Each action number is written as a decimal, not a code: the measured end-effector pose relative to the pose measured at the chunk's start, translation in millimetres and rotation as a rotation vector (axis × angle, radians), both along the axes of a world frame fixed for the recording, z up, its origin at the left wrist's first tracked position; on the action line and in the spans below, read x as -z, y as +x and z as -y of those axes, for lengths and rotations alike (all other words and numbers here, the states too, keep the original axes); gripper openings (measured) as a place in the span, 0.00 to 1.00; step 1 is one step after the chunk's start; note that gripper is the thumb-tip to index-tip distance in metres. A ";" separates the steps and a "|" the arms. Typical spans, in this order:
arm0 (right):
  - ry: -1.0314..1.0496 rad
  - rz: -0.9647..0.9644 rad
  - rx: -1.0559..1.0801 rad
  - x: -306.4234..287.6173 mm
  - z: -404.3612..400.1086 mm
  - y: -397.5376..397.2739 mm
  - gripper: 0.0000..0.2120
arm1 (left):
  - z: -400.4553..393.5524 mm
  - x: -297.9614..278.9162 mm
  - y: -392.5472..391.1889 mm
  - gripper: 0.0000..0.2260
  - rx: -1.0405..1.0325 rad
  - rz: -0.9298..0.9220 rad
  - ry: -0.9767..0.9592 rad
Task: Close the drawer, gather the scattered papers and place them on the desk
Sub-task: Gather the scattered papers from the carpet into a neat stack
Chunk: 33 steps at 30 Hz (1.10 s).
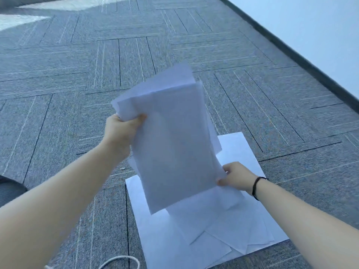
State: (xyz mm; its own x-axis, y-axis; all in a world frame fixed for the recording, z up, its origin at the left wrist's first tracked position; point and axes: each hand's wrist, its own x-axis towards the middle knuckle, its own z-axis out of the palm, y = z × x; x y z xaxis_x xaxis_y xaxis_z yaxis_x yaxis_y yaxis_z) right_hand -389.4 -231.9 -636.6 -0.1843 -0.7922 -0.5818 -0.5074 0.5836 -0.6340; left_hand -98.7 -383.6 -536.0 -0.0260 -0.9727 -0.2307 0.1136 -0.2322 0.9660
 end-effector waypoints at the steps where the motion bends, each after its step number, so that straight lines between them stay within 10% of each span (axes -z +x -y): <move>1: 0.025 0.033 0.030 -1.3 -1.5 -3.4 0.02 | 4.7 4.9 6.1 0.05 -0.018 -0.017 0.043; 13: -0.176 0.465 0.577 -29.3 6.2 -58.1 0.04 | -6.6 71.4 74.8 0.15 0.151 0.125 0.612; 24: 0.164 0.468 0.104 1.5 -17.8 56.6 0.05 | -48.1 110.0 40.0 0.20 0.043 0.061 0.678; 29: 0.090 0.296 0.190 -3.5 -0.1 43.1 0.13 | -52.3 111.1 50.1 0.38 0.129 0.098 0.632; 33: 0.069 0.239 0.220 0.6 3.0 39.1 0.10 | -64.0 111.8 44.5 0.17 0.128 0.059 0.618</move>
